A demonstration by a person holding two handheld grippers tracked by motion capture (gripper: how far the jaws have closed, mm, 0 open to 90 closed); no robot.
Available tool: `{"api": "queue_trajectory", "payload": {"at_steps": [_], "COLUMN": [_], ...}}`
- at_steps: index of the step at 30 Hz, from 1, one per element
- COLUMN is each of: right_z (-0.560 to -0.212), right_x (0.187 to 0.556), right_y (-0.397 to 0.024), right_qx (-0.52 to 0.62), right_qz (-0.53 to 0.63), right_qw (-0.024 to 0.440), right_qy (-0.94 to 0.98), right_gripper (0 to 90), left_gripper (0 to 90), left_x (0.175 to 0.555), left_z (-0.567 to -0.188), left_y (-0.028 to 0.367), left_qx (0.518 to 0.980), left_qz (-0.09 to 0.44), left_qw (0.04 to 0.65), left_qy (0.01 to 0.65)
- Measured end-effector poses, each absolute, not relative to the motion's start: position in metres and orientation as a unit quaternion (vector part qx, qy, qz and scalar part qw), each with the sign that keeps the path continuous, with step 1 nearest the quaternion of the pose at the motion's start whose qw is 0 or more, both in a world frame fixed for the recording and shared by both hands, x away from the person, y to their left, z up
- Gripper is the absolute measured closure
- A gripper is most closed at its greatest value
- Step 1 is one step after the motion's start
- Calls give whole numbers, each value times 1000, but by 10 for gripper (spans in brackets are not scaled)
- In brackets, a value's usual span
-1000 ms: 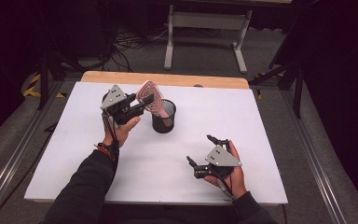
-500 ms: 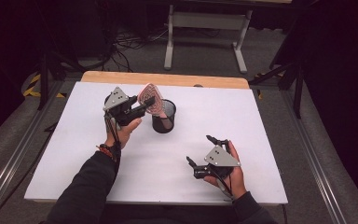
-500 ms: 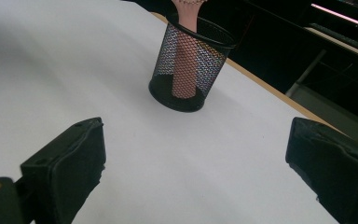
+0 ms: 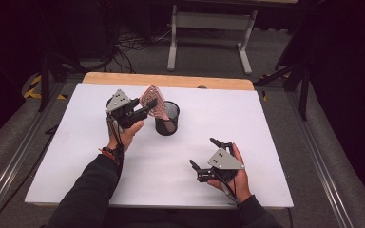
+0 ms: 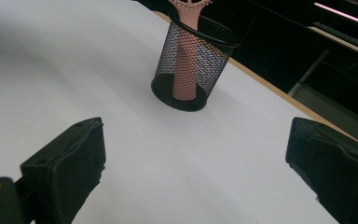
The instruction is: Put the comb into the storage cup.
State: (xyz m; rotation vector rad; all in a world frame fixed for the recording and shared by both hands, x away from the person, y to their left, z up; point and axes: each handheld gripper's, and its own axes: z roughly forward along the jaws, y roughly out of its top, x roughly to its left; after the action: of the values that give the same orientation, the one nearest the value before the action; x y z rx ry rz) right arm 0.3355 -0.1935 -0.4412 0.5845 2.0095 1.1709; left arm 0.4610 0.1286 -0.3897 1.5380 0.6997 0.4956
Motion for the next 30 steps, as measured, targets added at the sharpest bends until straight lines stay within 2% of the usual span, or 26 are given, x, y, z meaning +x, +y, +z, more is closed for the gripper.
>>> {"api": "queue_trajectory", "payload": {"at_steps": [12, 30], "right_z": [-443, -443], "right_x": [335, 335], "right_y": [-191, -191], "right_qx": [224, 221], "right_qz": [451, 449], "right_qw": [360, 359], "right_qy": [785, 788], "right_gripper": [54, 54], "left_gripper": [612, 575], "left_x": [469, 471], "left_z": [-398, -401], "left_y": [142, 145], "left_qx": [655, 655], "left_qz": [200, 195], "left_qw": [644, 641], "left_qy": [341, 349]}}
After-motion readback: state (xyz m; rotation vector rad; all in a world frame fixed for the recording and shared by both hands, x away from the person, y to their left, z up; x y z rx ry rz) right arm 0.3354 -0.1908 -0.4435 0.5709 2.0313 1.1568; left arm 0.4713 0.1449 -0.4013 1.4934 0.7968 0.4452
